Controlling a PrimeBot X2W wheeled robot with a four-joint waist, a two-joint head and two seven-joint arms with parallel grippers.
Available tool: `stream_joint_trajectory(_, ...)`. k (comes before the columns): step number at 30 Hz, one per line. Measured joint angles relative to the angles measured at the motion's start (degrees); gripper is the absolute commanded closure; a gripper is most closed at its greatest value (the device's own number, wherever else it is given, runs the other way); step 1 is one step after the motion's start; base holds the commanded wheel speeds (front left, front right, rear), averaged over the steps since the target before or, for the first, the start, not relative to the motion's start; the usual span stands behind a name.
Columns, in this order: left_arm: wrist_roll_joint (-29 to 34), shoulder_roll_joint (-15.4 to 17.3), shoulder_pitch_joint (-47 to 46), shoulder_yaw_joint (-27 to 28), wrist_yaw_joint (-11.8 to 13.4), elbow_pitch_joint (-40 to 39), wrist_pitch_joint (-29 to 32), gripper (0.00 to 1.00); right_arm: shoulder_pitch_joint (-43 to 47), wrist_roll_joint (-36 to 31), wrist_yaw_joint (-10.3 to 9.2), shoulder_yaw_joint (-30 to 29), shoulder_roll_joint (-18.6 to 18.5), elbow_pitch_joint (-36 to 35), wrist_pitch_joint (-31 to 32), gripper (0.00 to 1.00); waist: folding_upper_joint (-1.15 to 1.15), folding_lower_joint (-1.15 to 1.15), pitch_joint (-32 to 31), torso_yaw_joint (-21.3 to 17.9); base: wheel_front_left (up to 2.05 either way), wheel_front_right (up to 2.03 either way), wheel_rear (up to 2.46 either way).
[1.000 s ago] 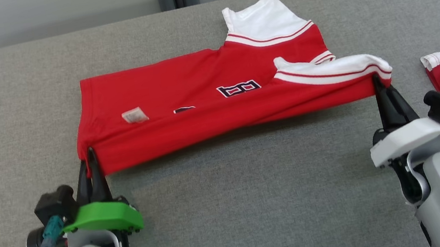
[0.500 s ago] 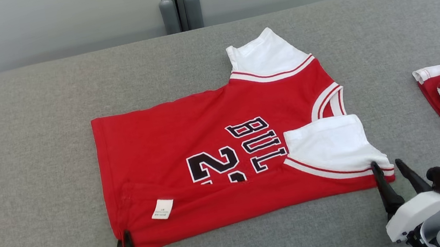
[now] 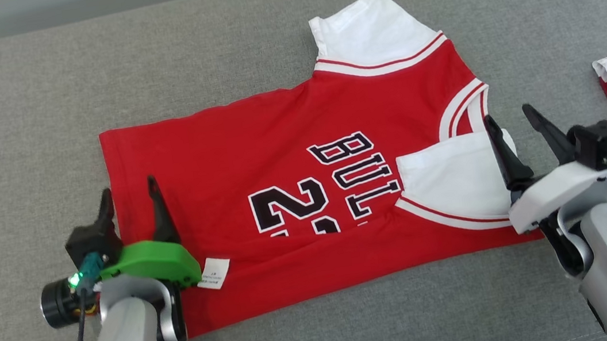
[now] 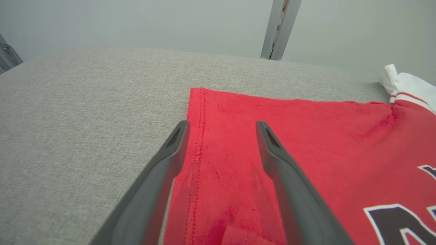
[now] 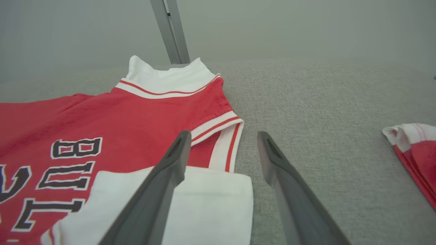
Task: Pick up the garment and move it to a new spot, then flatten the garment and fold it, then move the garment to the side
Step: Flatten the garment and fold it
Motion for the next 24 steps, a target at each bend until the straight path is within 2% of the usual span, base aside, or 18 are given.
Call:
stream_joint_trajectory(9,1.9,1.8,-14.1,2.4,-1.0,13.4,0.0,0.00,-9.3,-0.6,0.00,4.3,-1.7,3.7,0.0,0.00,0.00,0.00,5.7,-0.8,0.00,0.00,0.00)
stream_joint_trajectory(17,3.4,2.5,-21.4,2.3,-1.8,20.2,0.0,0.00,-19.1,0.0,0.00,9.7,-4.6,8.8,0.3,0.00,0.00,0.00,9.6,-0.8,0.00,0.00,0.00)
stream_joint_trajectory(18,3.4,2.4,-22.1,2.3,-1.9,20.7,0.0,0.40,-20.6,0.3,0.00,10.4,-4.9,9.6,0.6,0.00,0.00,0.00,10.1,-0.7,0.00,0.00,0.00)
stream_joint_trajectory(19,3.5,2.4,-22.7,2.2,-2.1,21.0,0.0,1.00,-22.1,0.7,0.00,11.1,-5.3,10.4,1.1,0.00,0.00,0.00,10.5,-0.4,0.00,0.00,0.00)
stream_joint_trajectory(24,3.9,1.3,-24.5,1.3,-3.2,20.4,0.0,1.00,-29.5,3.1,0.00,14.0,-7.1,13.7,3.5,0.00,0.00,0.00,11.9,1.4,0.00,0.00,0.00)
